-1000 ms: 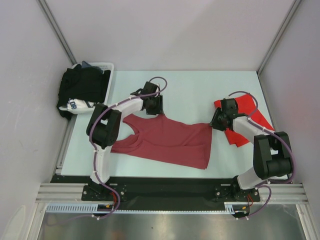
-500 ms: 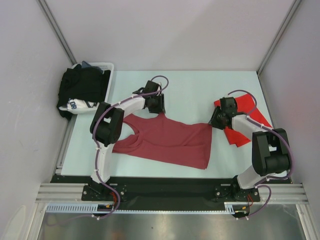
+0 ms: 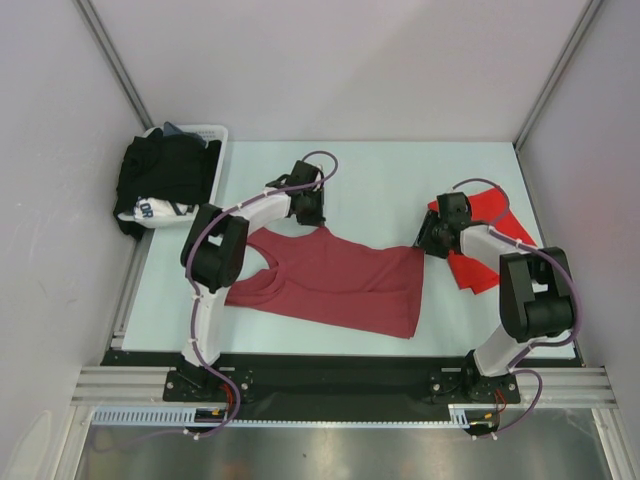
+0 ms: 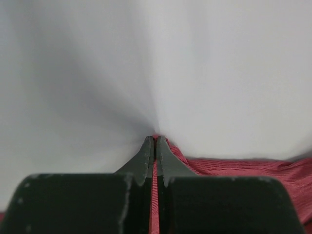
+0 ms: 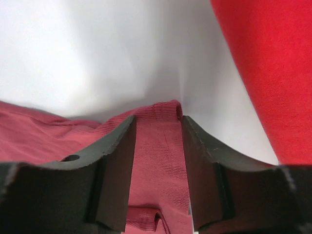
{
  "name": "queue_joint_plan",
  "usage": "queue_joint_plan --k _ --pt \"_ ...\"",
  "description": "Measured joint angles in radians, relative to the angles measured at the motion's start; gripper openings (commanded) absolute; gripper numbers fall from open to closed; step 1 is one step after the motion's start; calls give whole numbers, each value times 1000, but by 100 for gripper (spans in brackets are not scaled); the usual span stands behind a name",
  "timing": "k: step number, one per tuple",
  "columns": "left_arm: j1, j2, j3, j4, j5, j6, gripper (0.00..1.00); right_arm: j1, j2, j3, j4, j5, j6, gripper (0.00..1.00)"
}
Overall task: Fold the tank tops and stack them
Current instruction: Fold the tank top
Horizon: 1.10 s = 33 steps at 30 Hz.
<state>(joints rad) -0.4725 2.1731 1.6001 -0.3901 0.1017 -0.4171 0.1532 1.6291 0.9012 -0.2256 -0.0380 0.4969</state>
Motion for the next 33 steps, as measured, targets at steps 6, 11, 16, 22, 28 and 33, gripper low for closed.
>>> queue_joint_plan --k 6,11,16,22,28,33 --pt "6 0 1 -9 -29 0 0 0 24 41 -1 17 -4 50" --pt "18 0 1 -9 -31 0 0 0 66 70 0 23 -5 42" --pt "39 -1 0 -9 -35 1 0 0 115 90 4 23 -5 17" --pt "68 -2 -1 -6 -35 8 0 0 156 134 6 25 -2 0" --pt "76 -2 1 -2 -40 20 0 0 207 207 1 43 -1 0" --pt "86 -10 -17 29 -43 26 0 0 211 218 5 51 -2 0"
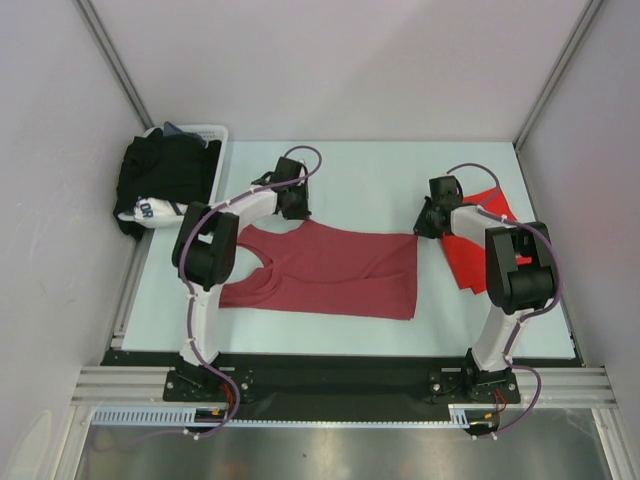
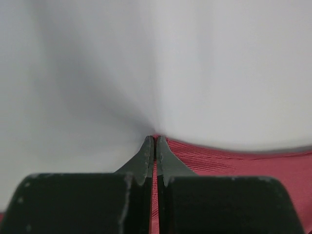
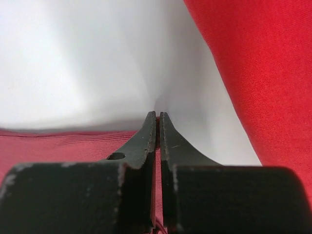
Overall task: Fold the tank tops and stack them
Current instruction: Fold the tank top
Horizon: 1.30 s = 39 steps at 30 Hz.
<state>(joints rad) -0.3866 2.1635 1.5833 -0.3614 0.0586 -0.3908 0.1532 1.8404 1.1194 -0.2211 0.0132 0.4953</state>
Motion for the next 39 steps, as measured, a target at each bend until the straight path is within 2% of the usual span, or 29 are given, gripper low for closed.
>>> queue_joint_plan --k 5,18,24,39 --pt "13 -69 -95 54 10 11 0 0 -26 -24 13 -3 0 0" --pt "14 -217 -228 162 76 35 0 12 -207 -148 27 -11 0 3" --pt "8 -325 -359 179 76 35 0 32 -286 -211 18 -14 0 3" --pt "-51 -628 -684 209 12 33 0 111 -603 -407 -45 -14 9 4"
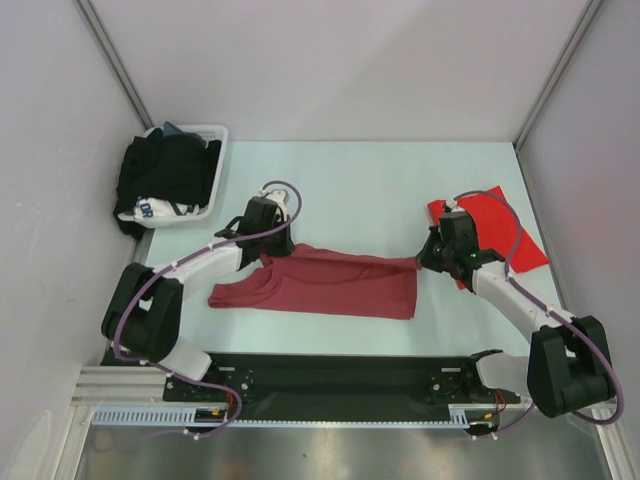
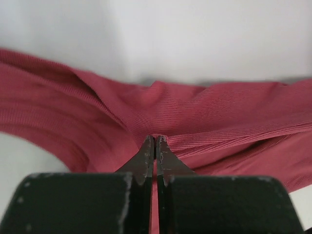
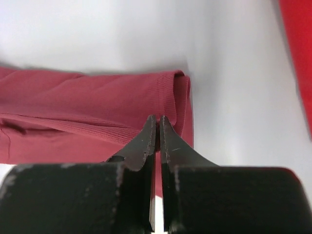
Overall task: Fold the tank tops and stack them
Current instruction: Fold the tank top
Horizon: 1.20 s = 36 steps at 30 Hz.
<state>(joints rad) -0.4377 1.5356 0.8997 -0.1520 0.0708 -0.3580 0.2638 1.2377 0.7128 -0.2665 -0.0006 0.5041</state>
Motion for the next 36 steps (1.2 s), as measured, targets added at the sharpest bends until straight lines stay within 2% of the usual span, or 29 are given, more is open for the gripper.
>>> queue_joint_plan --k 8,22,27,30,31,32,33,35,36 --pt "-33 -183 -182 -3 -16 -12 0 90 -146 -116 -57 8 42 5" --pt "-99 -269 -326 4 -40 -64 1 172 -197 -224 -97 54 126 8" --pt "-120 -289 -373 14 -51 -91 5 194 -208 -257 -96 63 155 9" --pt "-135 -289 -393 16 -70 -112 13 212 -211 -277 -103 66 171 16" --pt "-139 -289 -395 17 -74 -117 16 219 -212 -281 -104 67 178 28" --pt "-142 -290 -397 17 -79 -122 26 225 -214 -283 -106 68 185 37" --pt "-143 -290 -397 17 -85 -129 29 229 -217 -284 -109 70 188 42" --pt "-145 -290 -401 19 -95 -146 38 233 -218 -285 -117 74 193 45" --pt "-146 -290 -404 21 -99 -154 39 235 -218 -285 -123 76 196 45"
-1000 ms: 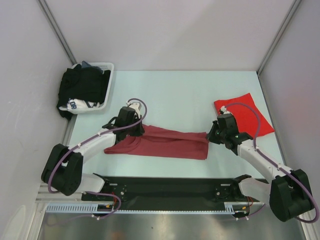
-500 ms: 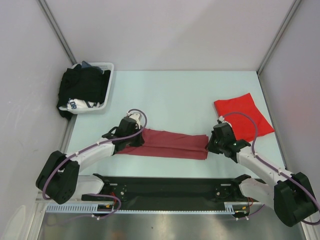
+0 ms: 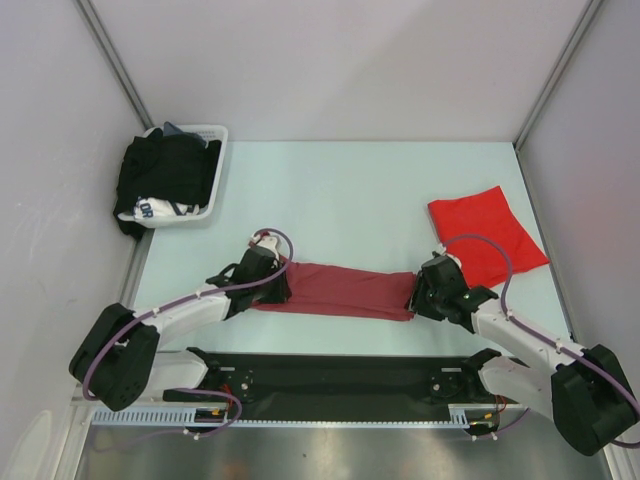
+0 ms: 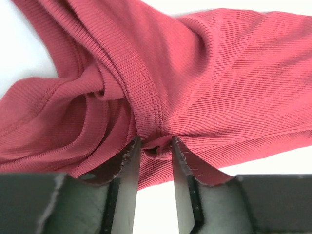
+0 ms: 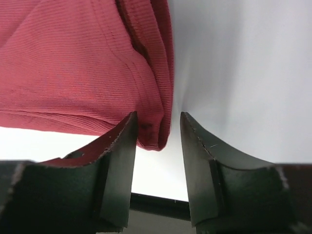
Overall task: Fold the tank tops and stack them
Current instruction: Fold the tank top
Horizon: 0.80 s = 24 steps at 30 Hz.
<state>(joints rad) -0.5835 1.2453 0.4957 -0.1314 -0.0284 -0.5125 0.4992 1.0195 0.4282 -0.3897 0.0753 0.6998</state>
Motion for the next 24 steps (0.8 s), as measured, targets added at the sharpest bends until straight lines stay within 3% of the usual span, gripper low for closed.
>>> queue_joint_plan --k 3,7,8,15,16,17,20,23,24 --pt "-1 -10 -14 8 -10 -20 46 2 -14 0 -16 10 8 55" --pt "-2 -71 -24 -16 -26 -31 55 2 -48 13 -50 36 3 76" --pt "-2 -93 -24 -26 -32 -32 57 2 -48 23 -58 42 3 77" --pt "-2 -182 36 -119 -63 -32 63 -36 82 152 -30 56 -48 76" --pt "-2 -190 44 -127 -67 -32 66 -48 111 165 -17 55 -54 76" --pt "-2 -200 50 -135 -70 -32 78 -58 137 174 -2 51 -61 75" --pt "-2 -246 50 -161 -86 -36 97 -89 210 184 37 38 -77 68" --pt "0 -317 39 -179 -133 -56 100 -112 284 185 80 8 -85 62" --pt "5 -351 30 -180 -147 -62 100 -117 308 185 95 -3 -85 54"
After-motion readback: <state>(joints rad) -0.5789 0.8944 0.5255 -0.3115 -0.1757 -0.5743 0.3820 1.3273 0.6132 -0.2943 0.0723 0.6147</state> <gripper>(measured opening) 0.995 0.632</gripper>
